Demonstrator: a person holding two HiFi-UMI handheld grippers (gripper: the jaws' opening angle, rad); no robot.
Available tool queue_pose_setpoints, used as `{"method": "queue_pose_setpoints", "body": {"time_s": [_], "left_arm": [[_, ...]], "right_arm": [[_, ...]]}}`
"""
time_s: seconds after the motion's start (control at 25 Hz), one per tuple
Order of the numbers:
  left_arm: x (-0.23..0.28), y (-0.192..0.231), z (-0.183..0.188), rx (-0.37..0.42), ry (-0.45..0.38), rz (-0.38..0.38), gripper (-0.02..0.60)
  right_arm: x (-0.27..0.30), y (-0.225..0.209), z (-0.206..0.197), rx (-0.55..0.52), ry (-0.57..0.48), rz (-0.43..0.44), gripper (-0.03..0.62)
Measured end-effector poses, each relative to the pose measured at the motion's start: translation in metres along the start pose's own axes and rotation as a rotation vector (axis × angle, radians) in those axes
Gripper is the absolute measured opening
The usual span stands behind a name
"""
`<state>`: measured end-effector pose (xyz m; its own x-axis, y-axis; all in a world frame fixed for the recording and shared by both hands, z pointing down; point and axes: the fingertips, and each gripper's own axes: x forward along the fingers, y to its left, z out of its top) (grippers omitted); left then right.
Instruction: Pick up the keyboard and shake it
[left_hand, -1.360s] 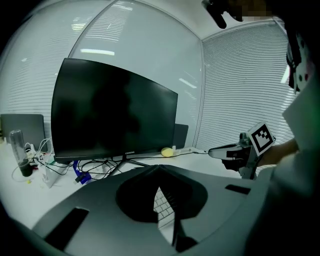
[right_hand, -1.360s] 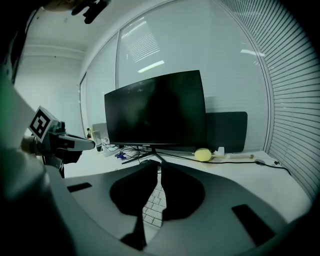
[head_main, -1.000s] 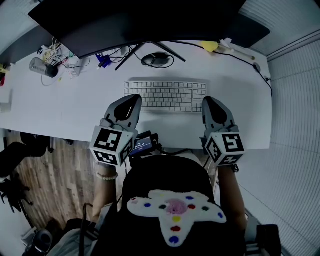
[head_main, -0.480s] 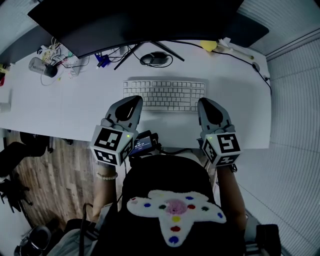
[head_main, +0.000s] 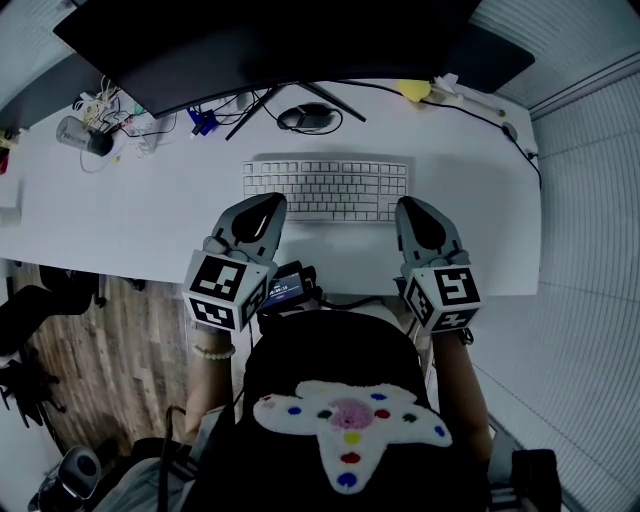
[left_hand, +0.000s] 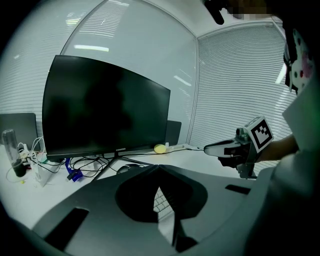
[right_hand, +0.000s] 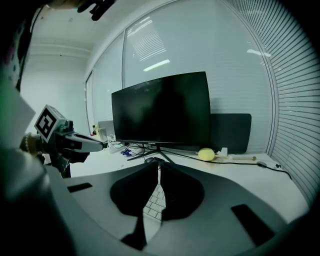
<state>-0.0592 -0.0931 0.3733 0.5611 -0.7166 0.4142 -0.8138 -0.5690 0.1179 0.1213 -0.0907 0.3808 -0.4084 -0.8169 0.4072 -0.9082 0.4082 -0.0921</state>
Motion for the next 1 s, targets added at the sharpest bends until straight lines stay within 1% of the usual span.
{"method": "queue_pose_setpoints", "body": {"time_s": [0.48,0.72,1.0], "left_arm": [[0.001,0.002,-0.006,0.006,0.017,0.004,0.017],[0.001,0.002,-0.008,0.004,0.025,0.001,0.017],[0.002,0.001,-0.011,0.010,0.030,0.001,0.017]], "right_arm": [[0.002,0.002,-0.004,-0.001,0.012,0.001,0.041],[0.003,0.004,-0.009,-0.025,0.029,0.001,0.041],[0.004,0.005,-0.011,0.003,0.025,0.007,0.041]]}}
